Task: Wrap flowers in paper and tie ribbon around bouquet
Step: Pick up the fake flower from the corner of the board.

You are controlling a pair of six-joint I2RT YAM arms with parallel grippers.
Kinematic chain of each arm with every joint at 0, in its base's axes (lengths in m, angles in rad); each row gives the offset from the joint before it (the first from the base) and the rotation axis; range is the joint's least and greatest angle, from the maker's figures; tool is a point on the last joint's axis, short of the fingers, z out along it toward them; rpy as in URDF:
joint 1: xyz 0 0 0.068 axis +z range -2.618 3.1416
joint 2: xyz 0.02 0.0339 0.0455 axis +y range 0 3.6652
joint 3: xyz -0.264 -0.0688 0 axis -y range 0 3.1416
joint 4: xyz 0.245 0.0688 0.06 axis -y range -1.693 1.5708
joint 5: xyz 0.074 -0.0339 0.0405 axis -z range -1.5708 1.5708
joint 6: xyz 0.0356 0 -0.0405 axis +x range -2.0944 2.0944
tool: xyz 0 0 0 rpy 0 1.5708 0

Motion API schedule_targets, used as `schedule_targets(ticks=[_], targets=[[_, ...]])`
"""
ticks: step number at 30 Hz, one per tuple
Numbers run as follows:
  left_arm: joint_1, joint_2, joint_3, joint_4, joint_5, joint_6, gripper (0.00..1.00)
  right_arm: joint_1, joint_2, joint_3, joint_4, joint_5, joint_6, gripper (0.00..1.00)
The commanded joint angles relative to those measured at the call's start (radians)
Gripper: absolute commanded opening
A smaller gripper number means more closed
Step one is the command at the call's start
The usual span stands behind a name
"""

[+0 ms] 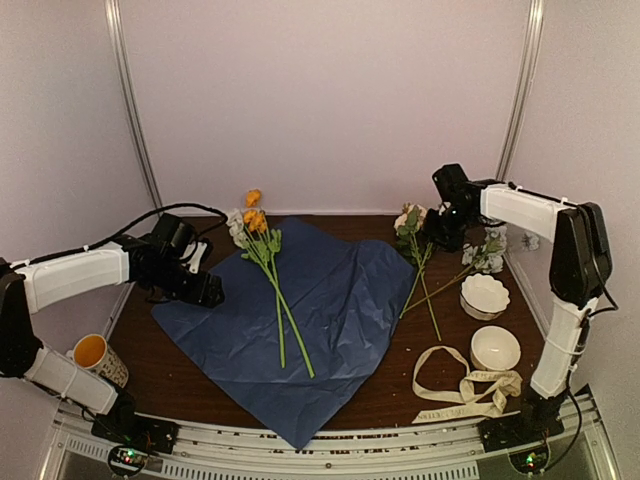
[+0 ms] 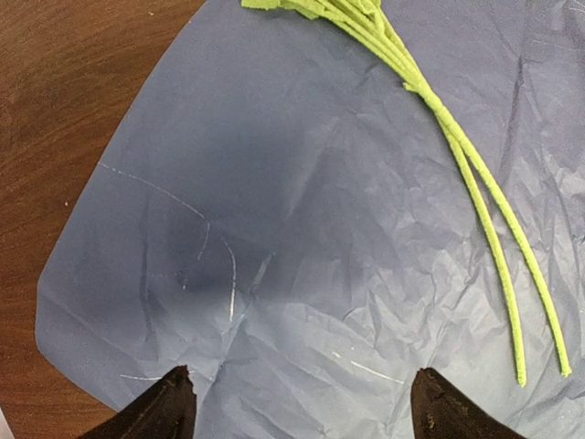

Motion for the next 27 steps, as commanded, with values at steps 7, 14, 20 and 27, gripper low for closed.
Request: schedule_targets(ticks=[7, 14, 20, 27], targets=[[-0.009, -0.047, -0.002, 0.003, -0.011, 0.000, 0.84, -0.152, 0.230, 0.071, 0.059, -0.080, 0.207, 0.49], [-0.009, -0.070, -0.018, 0.000, -0.028, 0.002, 0.84, -0.150, 0.311, 0.107, 0.105, -0.144, 0.250, 0.44], [-0.009, -0.074, -0.026, 0.006, -0.025, -0.009, 0.84, -0.136, 0.354, 0.099, 0.100, -0.133, 0.288, 0.35], [-0.009, -0.101, -0.024, -0.007, -0.029, -0.010, 0.84, -0.144, 0.300, 0.043, 0.140, -0.068, 0.294, 0.07]])
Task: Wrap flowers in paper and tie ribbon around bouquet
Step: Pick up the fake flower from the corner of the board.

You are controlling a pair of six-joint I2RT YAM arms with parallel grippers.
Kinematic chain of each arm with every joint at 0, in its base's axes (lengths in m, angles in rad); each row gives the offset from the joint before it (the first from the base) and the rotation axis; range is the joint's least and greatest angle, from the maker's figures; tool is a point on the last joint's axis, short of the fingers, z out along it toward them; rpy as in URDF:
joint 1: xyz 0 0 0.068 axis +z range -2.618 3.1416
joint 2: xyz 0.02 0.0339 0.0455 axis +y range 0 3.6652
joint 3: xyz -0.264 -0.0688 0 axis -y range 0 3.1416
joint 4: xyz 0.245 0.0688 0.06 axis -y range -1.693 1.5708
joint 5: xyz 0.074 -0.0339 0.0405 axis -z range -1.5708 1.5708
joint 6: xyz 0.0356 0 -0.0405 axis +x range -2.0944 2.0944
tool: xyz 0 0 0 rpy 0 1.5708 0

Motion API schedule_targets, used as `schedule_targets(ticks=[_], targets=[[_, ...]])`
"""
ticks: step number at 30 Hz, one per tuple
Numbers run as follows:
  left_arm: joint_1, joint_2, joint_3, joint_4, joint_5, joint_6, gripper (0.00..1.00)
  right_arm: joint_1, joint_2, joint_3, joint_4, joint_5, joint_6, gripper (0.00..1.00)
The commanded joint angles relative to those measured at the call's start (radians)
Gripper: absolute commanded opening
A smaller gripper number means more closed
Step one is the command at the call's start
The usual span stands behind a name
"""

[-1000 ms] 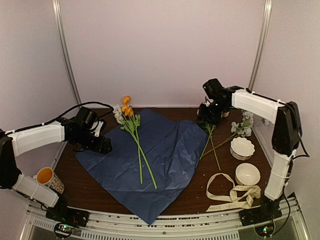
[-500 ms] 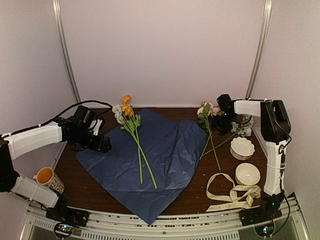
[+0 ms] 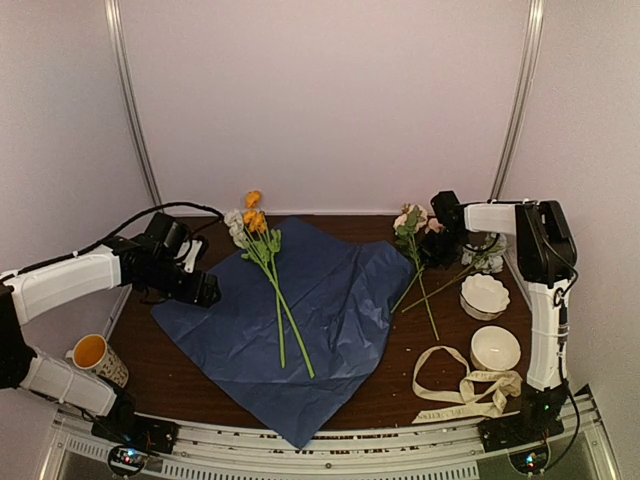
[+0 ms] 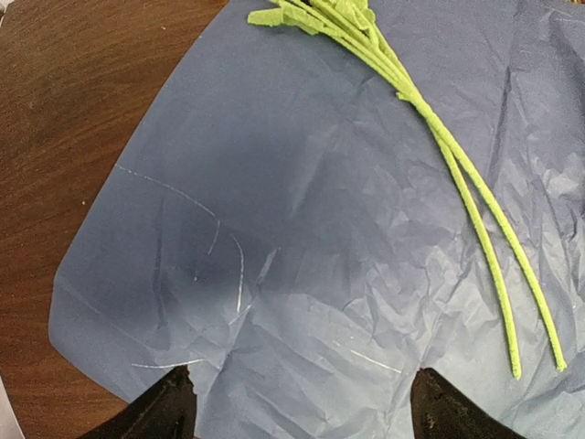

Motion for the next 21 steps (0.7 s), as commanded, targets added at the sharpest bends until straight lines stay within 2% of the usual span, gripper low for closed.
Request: schedule_targets(ticks=[1, 3, 8, 15, 18, 21], targets=[[-0.004, -0.034, -0.007, 0.003, -0.018, -0.008, 0.84, -0.005, -0.031, -0.019, -0.005, 0.069, -0.003, 0.05], [-0.004, -0.036, -0.007, 0.000, -0.019, -0.008, 0.84, -0.007, -0.049, -0.006, -0.031, 0.101, -0.032, 0.00], [-0.005, -0.036, -0.023, 0.013, 0.000, -0.025, 0.84, -0.007, -0.120, 0.007, -0.089, 0.192, -0.122, 0.00], [-0.005, -0.029, -0.039, 0.013, -0.006, -0.031, 0.84, -0.006, -0.342, 0.012, -0.188, 0.414, -0.300, 0.00], [-0.006, -0.012, -0.027, 0.012, -0.006, -0.038, 0.84, 0.012, -0.460, 0.017, -0.180, 0.428, -0.368, 0.00], [-0.015, -0.026, -0.032, 0.018, -0.008, -0.058, 0.84, 0.094, -0.555, 0.024, -0.156, 0.385, -0.430, 0.00]])
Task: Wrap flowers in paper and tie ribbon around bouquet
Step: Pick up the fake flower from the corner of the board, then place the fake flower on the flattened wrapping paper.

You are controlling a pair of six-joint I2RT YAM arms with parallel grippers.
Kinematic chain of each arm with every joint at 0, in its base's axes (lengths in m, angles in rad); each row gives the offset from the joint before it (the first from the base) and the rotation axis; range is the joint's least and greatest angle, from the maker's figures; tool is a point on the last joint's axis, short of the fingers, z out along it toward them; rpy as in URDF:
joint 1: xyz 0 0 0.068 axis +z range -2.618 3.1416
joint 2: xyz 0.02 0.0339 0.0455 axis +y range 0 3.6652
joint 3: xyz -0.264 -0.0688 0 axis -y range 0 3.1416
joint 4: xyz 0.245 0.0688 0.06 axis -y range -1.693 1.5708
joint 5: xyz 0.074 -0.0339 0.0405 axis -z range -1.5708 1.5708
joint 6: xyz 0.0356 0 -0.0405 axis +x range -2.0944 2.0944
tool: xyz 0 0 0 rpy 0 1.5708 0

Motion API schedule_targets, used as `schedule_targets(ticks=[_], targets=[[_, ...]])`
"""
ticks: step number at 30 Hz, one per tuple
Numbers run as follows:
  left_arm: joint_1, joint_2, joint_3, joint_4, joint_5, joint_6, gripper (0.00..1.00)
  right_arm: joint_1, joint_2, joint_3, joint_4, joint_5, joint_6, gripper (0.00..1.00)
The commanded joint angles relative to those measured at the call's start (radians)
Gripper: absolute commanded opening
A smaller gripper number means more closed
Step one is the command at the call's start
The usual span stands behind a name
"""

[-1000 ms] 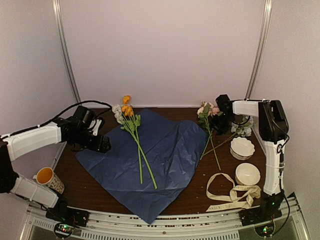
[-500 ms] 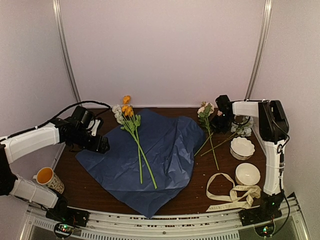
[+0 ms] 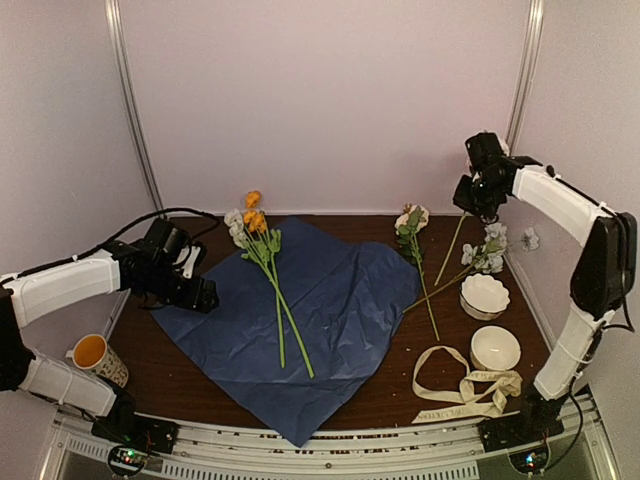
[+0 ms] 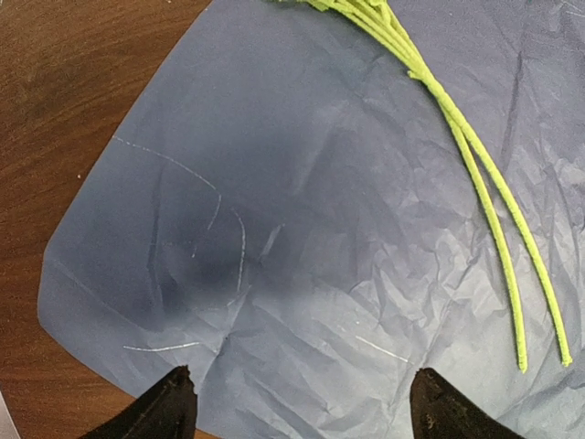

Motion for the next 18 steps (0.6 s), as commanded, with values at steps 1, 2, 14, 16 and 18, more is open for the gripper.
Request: schedule_targets(ticks=[1, 2, 14, 16, 18], targets=[[-0.019, -0.017, -0.004, 0.034, -0.001, -0.037, 0.84, 0.134, -0.138, 0.020, 0.025, -0.005, -0.138, 0.00], [-0.024, -0.029, -0.016, 0.048, 0.005, -0.042, 0.84, 0.190, -0.144, 0.016, 0.044, -0.047, -0.148, 0.00], [-0.042, -0.017, -0.030, 0.041, 0.007, -0.040, 0.83, 0.665, 0.382, 0.454, 0.054, -0.424, -0.025, 0.00], [-0.044, -0.019, -0.016, 0.033, 0.001, -0.037, 0.83, 0.681, 0.460, 0.509, 0.043, -0.440, -0.014, 0.14], [-0.047, -0.031, -0.019, 0.040, 0.006, -0.031, 0.84, 0.676, 0.508, 0.553, -0.033, -0.407, -0.018, 0.42]])
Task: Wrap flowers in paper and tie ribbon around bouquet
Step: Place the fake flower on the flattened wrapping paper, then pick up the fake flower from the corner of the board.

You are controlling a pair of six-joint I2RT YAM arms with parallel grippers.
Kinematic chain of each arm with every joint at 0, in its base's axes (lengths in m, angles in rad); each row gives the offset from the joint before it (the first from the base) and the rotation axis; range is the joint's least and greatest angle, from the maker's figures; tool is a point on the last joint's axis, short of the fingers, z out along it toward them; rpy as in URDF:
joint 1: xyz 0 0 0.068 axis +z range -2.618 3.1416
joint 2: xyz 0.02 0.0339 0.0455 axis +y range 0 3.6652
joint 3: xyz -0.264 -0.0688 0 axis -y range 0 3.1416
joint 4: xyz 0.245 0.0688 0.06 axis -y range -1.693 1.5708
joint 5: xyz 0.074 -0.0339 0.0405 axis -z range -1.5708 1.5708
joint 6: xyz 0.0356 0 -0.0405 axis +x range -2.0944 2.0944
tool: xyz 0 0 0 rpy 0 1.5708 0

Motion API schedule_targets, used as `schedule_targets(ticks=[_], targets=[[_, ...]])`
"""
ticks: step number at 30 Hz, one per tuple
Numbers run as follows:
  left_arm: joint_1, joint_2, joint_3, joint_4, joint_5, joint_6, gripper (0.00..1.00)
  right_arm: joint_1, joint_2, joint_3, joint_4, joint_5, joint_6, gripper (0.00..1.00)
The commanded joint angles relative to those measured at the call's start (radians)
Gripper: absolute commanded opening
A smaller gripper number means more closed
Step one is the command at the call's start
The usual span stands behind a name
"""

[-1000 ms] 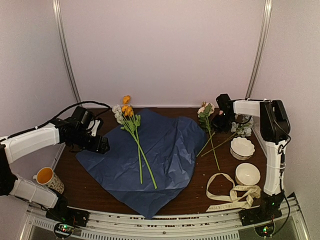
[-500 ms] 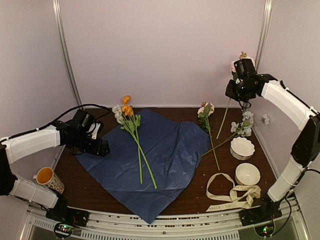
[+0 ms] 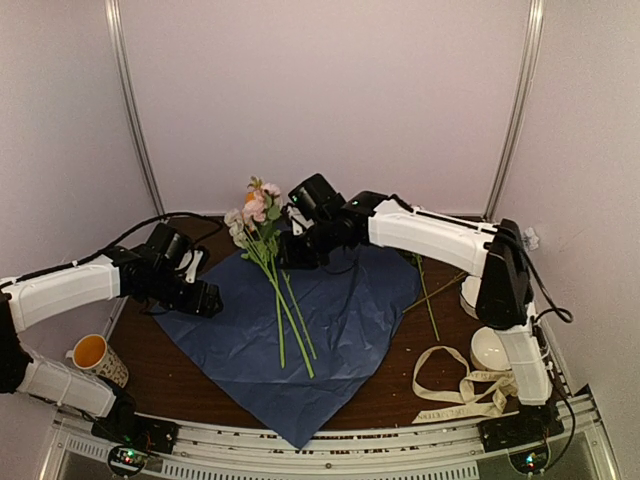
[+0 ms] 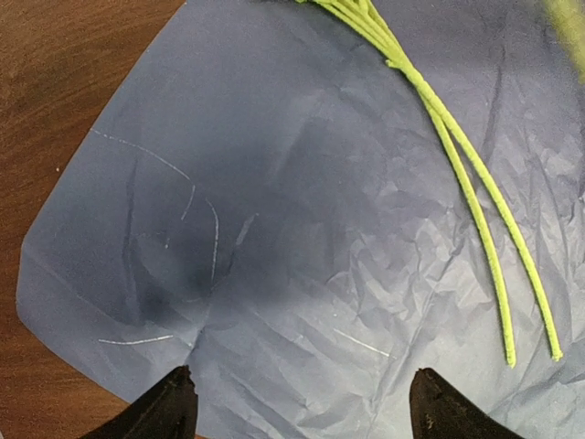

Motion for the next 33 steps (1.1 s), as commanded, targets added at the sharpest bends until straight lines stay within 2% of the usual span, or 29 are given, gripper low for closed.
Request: schedule_targets(ticks=[1, 4, 8, 13, 17, 19, 25, 29, 33], targets=[[-0.011, -0.013, 0.013, 0.019, -0.006, 0.015, 0.84, -0.018, 0.043, 0.093, -0.124, 0.005, 0.026, 0.46], [-0.010, 0.004, 0.016, 0.006, -0.016, 0.024, 0.84, -0.056, -0.067, 0.004, -0.152, 0.084, -0.015, 0.51], [-0.010, 0.018, 0.008, 0.010, -0.027, 0.025, 0.84, -0.150, -0.281, -0.252, -0.109, 0.228, -0.058, 0.52], [-0.010, 0.013, 0.021, -0.004, -0.022, 0.024, 0.84, -0.397, -0.461, -0.560, -0.088, 0.308, 0.048, 0.49], [-0.011, -0.018, 0.016, -0.007, -0.025, 0.022, 0.84, -0.559, -0.518, -0.780, 0.042, 0.265, 0.141, 0.50], [-0.012, -0.025, -0.012, 0.024, -0.023, 0.019, 0.84, -0.617, -0.491, -0.789, 0.062, 0.265, 0.152, 0.51], [-0.011, 0.040, -0.015, 0.023, -0.026, 0.027, 0.83, -0.821, -0.373, -0.631, -0.059, 0.281, 0.136, 0.52], [-0.012, 0.046, -0.022, 0.047, -0.043, 0.036, 0.84, -0.925, -0.369, -0.639, -0.040, 0.275, 0.152, 0.58], [-0.012, 0.129, 0.007, 0.060, -0.050, 0.055, 0.84, -1.010, -0.330, -0.666, 0.022, 0.197, 0.199, 0.66]])
